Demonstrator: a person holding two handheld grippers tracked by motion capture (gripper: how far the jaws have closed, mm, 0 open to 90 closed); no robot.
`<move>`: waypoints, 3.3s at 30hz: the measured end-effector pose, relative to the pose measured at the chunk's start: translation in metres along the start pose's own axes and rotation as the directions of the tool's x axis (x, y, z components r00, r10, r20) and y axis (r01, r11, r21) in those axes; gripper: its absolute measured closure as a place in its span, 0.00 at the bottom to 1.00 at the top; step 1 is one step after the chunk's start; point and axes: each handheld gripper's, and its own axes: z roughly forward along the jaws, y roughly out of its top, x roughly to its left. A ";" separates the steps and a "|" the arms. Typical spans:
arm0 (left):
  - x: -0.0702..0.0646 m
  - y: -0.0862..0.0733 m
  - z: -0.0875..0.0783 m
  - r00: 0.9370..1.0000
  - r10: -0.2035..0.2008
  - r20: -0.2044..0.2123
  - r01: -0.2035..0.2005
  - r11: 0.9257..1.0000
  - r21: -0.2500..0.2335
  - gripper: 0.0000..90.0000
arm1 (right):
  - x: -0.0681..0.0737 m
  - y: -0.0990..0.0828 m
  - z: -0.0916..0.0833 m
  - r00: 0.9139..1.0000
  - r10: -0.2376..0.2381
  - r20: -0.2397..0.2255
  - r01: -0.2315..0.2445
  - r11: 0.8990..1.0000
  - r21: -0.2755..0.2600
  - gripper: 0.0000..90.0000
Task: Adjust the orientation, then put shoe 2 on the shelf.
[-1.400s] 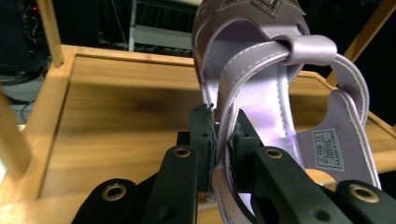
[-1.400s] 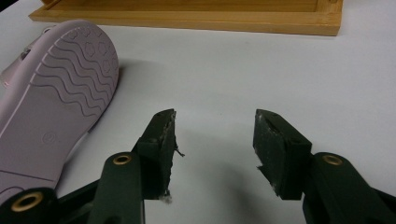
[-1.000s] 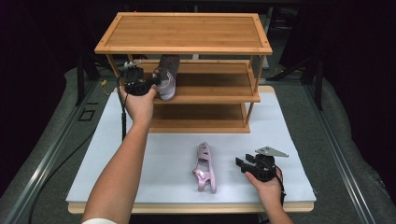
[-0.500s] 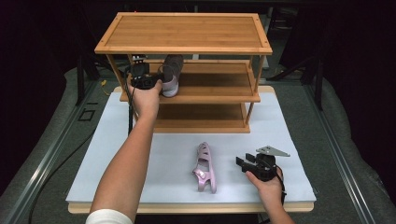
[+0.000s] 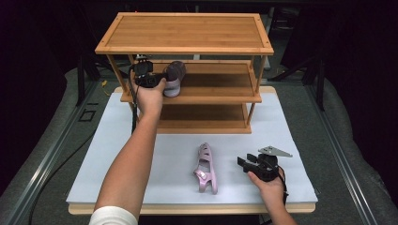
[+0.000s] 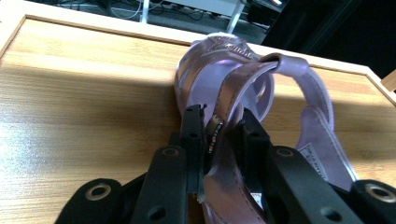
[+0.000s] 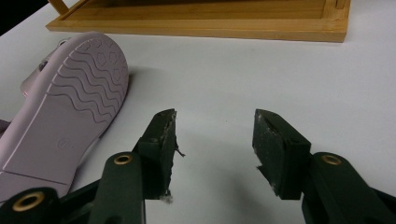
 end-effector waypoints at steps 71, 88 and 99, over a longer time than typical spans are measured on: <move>0.106 -0.234 -0.100 0.956 0.224 0.190 -0.244 0.965 0.091 0.54 | 0.070 -0.003 0.001 0.956 -0.292 -0.035 0.293 0.956 0.015 0.83; 0.109 -0.236 -0.099 0.962 0.202 0.184 -0.221 0.972 0.084 0.53 | 0.091 -0.002 -0.003 0.938 -0.308 -0.160 0.309 0.951 -0.022 0.84; 0.110 -0.236 -0.099 0.961 0.202 0.186 -0.221 0.971 0.088 0.53 | 0.091 -0.006 0.004 0.933 -0.339 -0.123 0.349 0.934 0.076 0.89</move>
